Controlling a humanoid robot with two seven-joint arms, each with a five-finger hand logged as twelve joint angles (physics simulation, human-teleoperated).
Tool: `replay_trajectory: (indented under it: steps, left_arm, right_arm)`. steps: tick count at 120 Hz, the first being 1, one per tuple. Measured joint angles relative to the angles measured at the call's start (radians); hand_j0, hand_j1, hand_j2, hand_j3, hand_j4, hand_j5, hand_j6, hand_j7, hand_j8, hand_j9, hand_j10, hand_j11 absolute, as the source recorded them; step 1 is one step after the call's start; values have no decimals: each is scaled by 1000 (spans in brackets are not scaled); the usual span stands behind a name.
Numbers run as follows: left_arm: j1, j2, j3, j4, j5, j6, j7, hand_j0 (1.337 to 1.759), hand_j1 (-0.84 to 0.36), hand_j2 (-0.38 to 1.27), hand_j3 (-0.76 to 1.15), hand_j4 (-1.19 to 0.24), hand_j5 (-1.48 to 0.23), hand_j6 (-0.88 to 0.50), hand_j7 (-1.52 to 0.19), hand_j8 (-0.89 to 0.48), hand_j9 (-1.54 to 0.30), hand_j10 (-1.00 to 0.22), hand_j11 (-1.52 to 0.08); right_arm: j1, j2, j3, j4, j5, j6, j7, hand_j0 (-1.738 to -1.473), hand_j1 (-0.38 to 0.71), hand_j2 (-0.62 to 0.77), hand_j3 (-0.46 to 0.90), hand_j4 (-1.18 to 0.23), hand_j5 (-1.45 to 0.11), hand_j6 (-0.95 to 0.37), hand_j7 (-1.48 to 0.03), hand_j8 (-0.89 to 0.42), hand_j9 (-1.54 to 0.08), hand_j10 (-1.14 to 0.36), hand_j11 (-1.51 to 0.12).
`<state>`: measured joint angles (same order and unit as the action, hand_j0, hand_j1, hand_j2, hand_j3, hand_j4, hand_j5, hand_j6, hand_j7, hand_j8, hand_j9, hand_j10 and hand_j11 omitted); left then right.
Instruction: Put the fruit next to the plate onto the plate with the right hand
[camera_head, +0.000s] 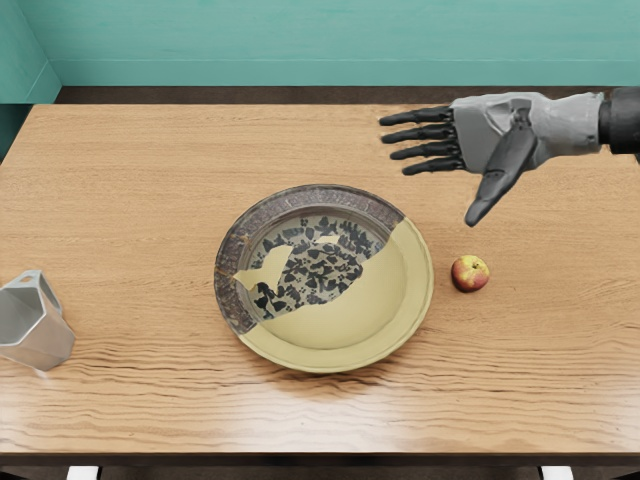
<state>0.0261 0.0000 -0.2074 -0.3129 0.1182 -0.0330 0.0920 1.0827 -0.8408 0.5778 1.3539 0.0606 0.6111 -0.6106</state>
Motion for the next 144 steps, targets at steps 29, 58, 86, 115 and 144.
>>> replay_trajectory:
  steps: [29,58,86,115,144]
  left_arm:
    - [0,0,0,0,0,0,0,1658,339,2,0,-8,-11,-8,-11,-8,-11,-8,-11]
    - [0,0,0,0,0,0,0,1658,339,2,0,-8,-11,-8,-11,-8,-11,-8,-11]
    - [0,0,0,0,0,0,0,1658,339,1,0,-8,-11,-8,-11,-8,-11,-8,-11]
    - [0,0,0,0,0,0,0,1658,339,1,0,-8,-11,-8,-11,-8,-11,-8,-11]
    - [0,0,0,0,0,0,0,1658,339,1,0,-8,-11,-8,-11,-8,-11,-8,-11]
  right_arm:
    - [28,-95,-100,57,-155,-151,0,-1658,-321,-4,0,-24,-31,-24,-31,-24,-31,-23,-31]
    - [556,186,-973,241,-409,-852,0,-1658,-293,-9,0,-48,-62,-49,-62,-48,-62,-48,-62]
    - [689,341,-1311,363,-435,-1182,0,-1658,-302,-7,0,-40,-51,-41,-51,-41,-51,-40,-51]
    - [661,477,-1351,386,-361,-1218,0,-1658,-201,-24,0,-125,-161,-125,-161,-125,-161,-125,-161]
    - [661,432,-1350,387,-335,-1222,0,-1658,-101,-41,0,-207,-269,-208,-269,-208,-269,-207,-269]
